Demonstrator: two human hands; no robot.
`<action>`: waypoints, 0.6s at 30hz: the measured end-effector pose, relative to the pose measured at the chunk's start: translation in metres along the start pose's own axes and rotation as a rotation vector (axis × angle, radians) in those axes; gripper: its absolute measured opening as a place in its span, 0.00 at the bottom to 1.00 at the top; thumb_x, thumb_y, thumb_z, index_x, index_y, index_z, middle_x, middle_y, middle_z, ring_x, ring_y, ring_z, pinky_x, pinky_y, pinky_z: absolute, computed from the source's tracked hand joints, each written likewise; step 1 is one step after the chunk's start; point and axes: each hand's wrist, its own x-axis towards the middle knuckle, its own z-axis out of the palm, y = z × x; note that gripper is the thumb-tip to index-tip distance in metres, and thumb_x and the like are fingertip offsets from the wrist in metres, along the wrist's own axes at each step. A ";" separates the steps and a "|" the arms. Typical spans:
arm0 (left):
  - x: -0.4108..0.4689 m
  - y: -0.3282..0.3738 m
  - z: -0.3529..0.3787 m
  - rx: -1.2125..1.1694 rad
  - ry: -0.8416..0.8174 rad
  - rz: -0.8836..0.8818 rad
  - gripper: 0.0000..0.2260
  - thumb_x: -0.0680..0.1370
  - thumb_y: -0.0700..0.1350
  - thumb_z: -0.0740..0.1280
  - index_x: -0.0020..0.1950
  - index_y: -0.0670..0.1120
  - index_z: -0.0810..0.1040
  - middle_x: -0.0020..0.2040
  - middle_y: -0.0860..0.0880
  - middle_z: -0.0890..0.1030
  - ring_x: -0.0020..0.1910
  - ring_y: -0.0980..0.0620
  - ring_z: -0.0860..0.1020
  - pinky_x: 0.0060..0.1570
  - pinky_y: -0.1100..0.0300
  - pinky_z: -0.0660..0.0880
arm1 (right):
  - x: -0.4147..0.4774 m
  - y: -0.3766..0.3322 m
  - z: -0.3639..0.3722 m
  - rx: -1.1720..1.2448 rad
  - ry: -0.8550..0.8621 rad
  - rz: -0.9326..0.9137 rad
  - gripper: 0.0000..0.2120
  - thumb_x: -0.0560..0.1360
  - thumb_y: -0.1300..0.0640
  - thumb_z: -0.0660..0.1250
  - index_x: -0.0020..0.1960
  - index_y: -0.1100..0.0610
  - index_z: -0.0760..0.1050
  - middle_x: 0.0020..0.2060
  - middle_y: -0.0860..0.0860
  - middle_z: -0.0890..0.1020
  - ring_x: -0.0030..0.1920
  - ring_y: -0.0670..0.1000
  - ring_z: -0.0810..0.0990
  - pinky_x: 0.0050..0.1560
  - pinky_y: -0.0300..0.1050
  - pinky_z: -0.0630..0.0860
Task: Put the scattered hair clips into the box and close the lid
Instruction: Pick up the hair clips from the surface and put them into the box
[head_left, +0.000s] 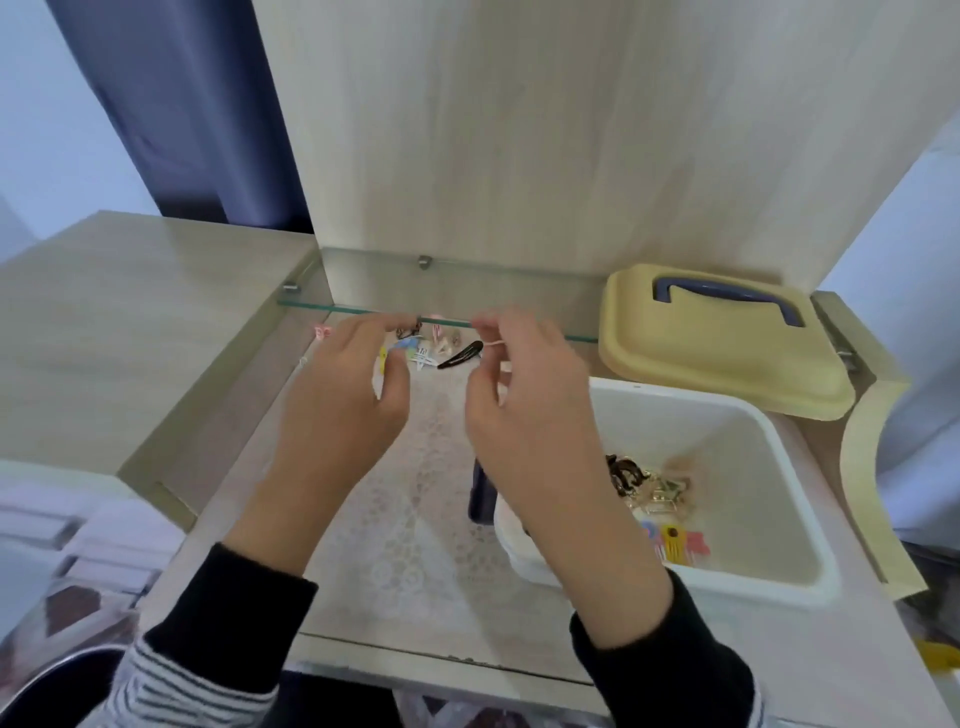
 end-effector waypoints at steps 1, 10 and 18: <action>-0.001 -0.012 0.000 0.026 0.000 -0.032 0.12 0.76 0.39 0.64 0.58 0.45 0.79 0.56 0.50 0.80 0.54 0.52 0.75 0.51 0.70 0.65 | -0.003 -0.007 0.013 -0.004 0.000 -0.010 0.14 0.72 0.65 0.56 0.54 0.61 0.75 0.48 0.55 0.78 0.46 0.52 0.75 0.46 0.40 0.71; -0.033 -0.093 0.019 0.130 -0.267 -0.344 0.19 0.76 0.44 0.60 0.65 0.40 0.73 0.65 0.40 0.73 0.65 0.40 0.72 0.60 0.48 0.71 | -0.022 0.007 0.110 -0.277 -0.315 0.138 0.23 0.75 0.58 0.52 0.69 0.62 0.65 0.63 0.58 0.69 0.59 0.58 0.70 0.55 0.48 0.70; -0.030 -0.119 0.040 0.282 -0.289 -0.336 0.20 0.77 0.44 0.63 0.67 0.37 0.68 0.65 0.37 0.69 0.62 0.36 0.71 0.55 0.47 0.73 | -0.015 0.059 0.165 -0.579 -0.301 0.138 0.26 0.66 0.62 0.70 0.64 0.59 0.74 0.57 0.56 0.78 0.51 0.59 0.78 0.45 0.50 0.74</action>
